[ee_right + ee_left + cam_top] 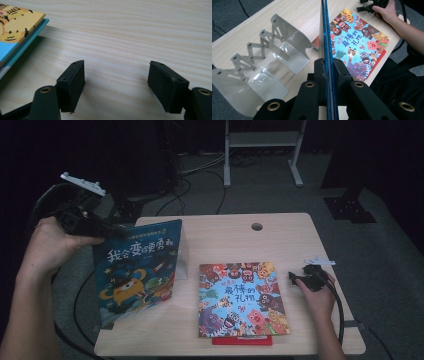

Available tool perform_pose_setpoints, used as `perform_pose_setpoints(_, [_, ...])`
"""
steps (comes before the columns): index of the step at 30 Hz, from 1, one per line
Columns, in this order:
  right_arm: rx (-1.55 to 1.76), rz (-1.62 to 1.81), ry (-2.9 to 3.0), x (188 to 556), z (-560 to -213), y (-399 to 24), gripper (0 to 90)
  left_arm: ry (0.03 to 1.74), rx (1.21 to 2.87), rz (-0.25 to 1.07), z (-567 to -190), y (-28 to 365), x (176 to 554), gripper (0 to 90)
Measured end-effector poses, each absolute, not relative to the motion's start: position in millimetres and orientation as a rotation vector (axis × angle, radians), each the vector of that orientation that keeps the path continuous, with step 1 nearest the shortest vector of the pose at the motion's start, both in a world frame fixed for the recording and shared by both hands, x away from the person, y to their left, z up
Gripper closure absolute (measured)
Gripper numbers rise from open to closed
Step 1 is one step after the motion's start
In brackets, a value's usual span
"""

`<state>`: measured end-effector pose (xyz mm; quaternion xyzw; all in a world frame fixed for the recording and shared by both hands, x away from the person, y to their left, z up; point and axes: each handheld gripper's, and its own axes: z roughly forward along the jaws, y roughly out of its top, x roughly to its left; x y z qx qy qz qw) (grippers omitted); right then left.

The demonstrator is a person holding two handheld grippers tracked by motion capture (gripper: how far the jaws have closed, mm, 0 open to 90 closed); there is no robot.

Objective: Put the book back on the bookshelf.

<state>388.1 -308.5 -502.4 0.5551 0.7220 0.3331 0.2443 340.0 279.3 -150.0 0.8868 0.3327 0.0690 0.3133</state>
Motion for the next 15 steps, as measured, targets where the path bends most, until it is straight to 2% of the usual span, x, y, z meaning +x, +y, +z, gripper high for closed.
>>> perform_pose_setpoints(15, [1.515,0.911,1.97,388.2,-502.4,-308.9,29.6,1.027,2.264,0.25,-148.4,324.6,330.4,82.7])
